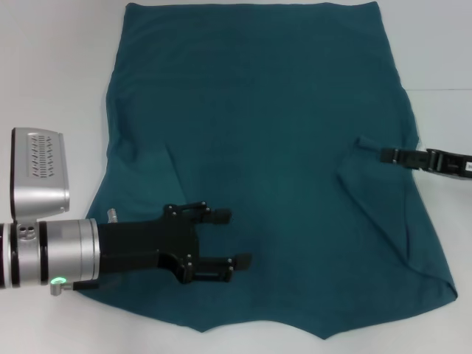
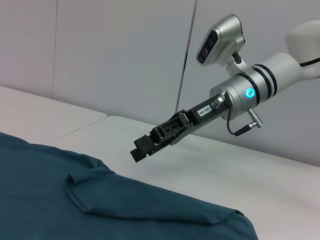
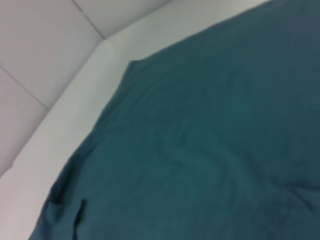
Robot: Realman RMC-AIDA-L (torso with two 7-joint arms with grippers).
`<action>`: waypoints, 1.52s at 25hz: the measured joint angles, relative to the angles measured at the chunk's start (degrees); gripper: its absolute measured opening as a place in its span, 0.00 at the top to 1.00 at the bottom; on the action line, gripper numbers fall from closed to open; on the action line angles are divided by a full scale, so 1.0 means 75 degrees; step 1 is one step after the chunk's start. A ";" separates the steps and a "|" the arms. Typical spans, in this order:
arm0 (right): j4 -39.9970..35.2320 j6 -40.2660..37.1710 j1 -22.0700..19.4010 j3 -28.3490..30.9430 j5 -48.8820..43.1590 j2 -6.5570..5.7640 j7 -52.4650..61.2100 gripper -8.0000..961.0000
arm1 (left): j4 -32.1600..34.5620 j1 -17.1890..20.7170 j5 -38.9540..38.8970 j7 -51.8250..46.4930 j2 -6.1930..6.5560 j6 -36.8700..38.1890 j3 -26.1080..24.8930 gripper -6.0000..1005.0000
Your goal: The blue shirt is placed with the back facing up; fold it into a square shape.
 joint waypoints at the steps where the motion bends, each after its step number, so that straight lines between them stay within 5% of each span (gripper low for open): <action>1: 0.0000 -0.0005 -0.0049 0.0000 -0.0045 -0.0032 0.0113 0.32 | -0.0001 0.0000 0.0000 0.0000 -0.0003 -0.0003 0.0003 0.15; 4: -0.0007 -0.0067 -0.0184 0.0074 -0.0056 -0.0058 0.0198 0.17 | -0.0004 -0.0003 0.0000 -0.0002 -0.0013 -0.0007 0.0002 0.15; 10: -0.0014 -0.0605 -0.0295 0.0562 0.0045 0.0015 -0.0290 0.06 | -0.0004 0.0019 0.0000 -0.0700 0.0003 -0.0430 -0.0093 0.15; 18: 0.0108 -0.1300 -0.0382 0.0714 0.0414 0.0252 -0.1307 0.06 | 0.0279 0.0370 0.0154 -0.1630 0.0021 -0.0892 -0.0498 0.15; 25: 0.0109 -0.1492 -0.0386 0.0688 0.0446 0.0430 -0.1640 0.05 | 0.0584 0.0638 0.0261 -0.2639 0.0103 -0.0918 -0.1513 0.15; 38: 0.0115 -0.1332 -0.0304 0.0718 0.0559 0.0487 -0.1580 0.05 | 0.1141 0.1082 0.1348 -0.3789 0.0162 -0.0940 -0.2413 0.15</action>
